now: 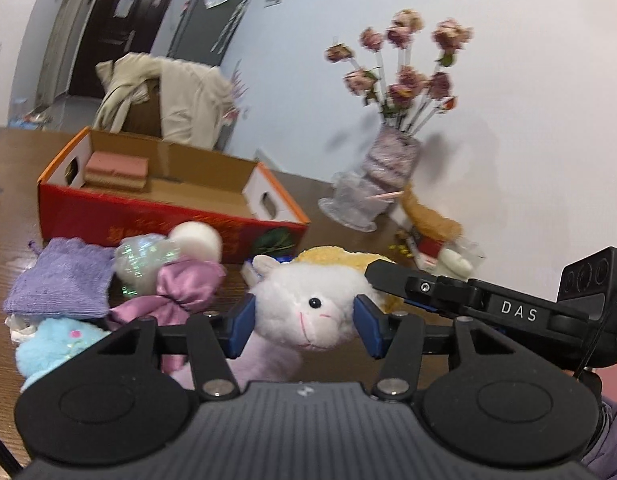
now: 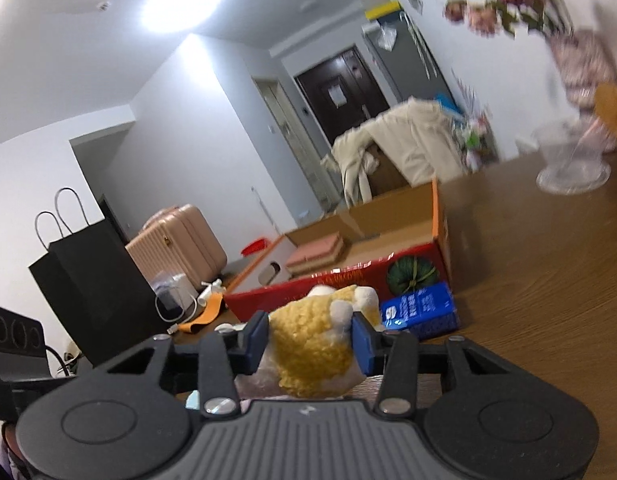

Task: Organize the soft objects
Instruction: 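Lower the sheep plush into the box and open both grippers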

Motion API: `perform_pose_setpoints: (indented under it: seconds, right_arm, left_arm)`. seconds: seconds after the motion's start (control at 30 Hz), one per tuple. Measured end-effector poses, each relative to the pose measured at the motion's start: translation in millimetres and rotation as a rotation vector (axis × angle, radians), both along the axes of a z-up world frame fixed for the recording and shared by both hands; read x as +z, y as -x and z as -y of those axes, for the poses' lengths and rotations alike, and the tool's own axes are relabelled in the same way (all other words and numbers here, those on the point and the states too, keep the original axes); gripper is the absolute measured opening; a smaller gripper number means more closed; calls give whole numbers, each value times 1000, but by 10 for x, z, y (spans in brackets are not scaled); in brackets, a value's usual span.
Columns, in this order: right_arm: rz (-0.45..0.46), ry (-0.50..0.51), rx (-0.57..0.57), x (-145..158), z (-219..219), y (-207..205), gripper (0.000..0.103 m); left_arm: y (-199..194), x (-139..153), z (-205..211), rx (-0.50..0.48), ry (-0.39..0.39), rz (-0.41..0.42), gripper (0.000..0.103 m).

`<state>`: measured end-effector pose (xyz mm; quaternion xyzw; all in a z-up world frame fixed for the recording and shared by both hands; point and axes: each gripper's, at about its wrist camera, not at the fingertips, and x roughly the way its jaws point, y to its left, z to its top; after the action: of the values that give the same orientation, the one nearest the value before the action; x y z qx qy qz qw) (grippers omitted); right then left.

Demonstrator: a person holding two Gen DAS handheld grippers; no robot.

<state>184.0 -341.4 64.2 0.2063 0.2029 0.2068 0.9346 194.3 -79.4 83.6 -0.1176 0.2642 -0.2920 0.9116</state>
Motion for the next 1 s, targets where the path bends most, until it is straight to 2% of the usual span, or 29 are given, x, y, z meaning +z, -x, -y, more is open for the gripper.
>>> perform_pose_setpoints:
  seconds: [0.17,0.33,0.5,0.67,0.83,1.0]
  right_arm:
    - [25,3,-20,62,54,166,43]
    - [41,28,-31,124,9,-7,43]
    - [65,72,-38,269,-30,-577,43]
    - [37,93,-35,260,5,-1408,43]
    - [-31,142,-46,46,-22,-2050,43]
    - [-86,248,-63,-187,-113,-2282,43]
  left_arm:
    - [110,66,52,-20,1,23,54]
    - [-133,100,0,-34,14,18,54]
    - [-828,200,-28,-68,27,23,54]
    - [-1646,192,32,-78,2,-9,54]
    - [-2385,-88,111,-86,-18,-115,54]
    - [-2656,-366,245,-105,-71,-195,52]
